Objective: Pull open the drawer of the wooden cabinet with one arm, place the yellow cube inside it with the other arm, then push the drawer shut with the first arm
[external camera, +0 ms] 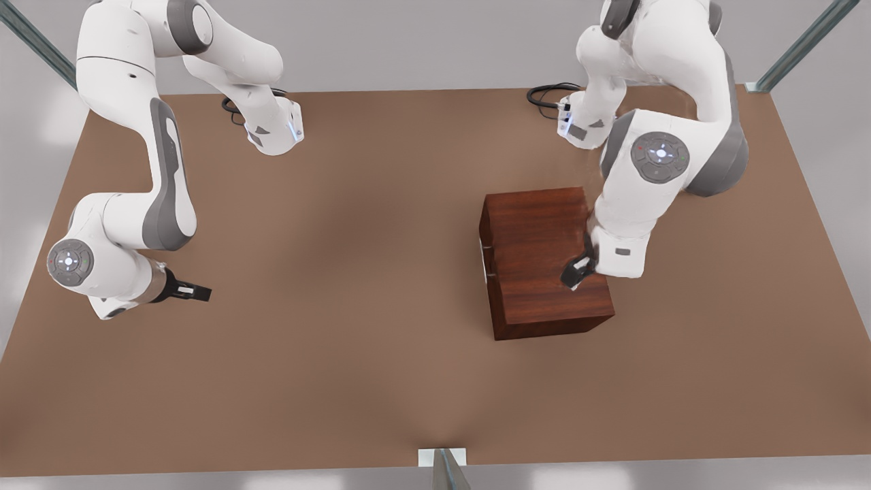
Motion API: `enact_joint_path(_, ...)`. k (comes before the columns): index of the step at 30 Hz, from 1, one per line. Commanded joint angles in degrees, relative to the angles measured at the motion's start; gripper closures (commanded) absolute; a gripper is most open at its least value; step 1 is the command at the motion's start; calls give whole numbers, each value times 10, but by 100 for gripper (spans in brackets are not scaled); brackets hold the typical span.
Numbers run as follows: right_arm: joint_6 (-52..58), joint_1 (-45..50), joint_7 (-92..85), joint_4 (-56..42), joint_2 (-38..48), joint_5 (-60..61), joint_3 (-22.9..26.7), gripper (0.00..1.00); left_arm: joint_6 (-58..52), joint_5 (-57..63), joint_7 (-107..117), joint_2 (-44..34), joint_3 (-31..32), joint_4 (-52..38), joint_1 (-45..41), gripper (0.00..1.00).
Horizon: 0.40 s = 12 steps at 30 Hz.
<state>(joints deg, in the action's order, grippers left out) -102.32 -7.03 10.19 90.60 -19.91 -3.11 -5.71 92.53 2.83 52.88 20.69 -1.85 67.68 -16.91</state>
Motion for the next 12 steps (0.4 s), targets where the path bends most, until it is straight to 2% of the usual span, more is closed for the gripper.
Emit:
enact_joint_path(1,1,0,-22,-3,0,0,0,0,-131,-47,-545,-33,-1,37,92,0)
enact_joint_path(2,1,0,-22,-3,0,0,0,0,-10,-67,-549,-121,1,188,109,0)
enact_joint_path(3,1,0,-22,-3,0,0,0,0,20,-67,-548,-148,1,237,109,0)
enact_joint_path(7,2,0,-22,-3,0,0,0,0,17,-32,-463,-108,6,165,67,0)
enact_joint_path(12,5,0,-22,-3,0,0,0,0,13,-24,-465,-103,7,157,65,0)
